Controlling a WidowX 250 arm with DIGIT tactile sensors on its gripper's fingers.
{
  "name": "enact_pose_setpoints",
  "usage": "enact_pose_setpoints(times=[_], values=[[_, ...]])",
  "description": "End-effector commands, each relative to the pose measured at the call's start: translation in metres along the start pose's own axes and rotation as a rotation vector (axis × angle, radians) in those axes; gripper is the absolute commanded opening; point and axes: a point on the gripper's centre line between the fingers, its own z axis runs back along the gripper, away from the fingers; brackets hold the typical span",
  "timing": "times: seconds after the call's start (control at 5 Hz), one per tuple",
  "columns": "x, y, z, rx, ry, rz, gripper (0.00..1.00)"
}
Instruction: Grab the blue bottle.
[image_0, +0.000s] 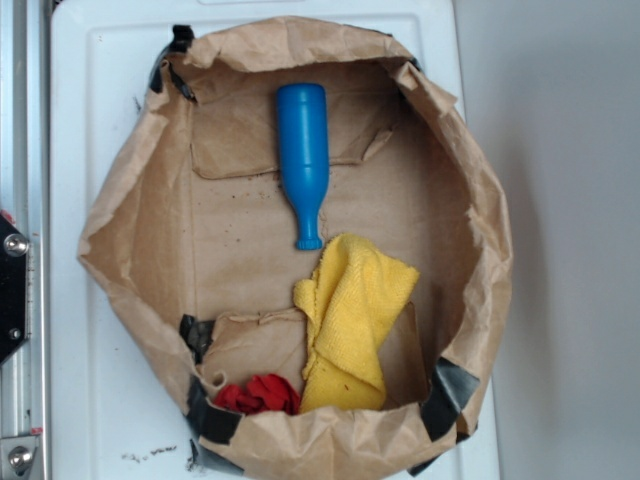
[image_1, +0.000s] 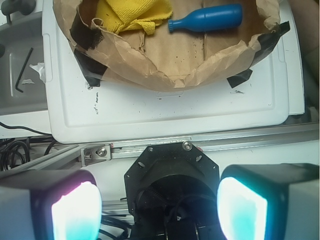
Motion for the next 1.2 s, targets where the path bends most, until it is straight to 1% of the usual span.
enact_pose_setpoints(times=[0.0,0.2,0.4,0.6,0.8,1.0], values=[[0.000,0.000,0.000,0.000,0.000,0.000,1.00],[0.047,-0.014,-0.020,0.005,-0.128,0.145,1.00],[0.081,-0.016,-0.042,0.047,-0.178,0.255,1.00],[0.110,-0.002,-0.046,-0.024,-0.317,0.509,1.00],[0.123,0.023,-0.055,0.036,-0.458,0.740,1.00],[0.136,0.044,-0.077,0.101,-0.363,0.884,1.00]])
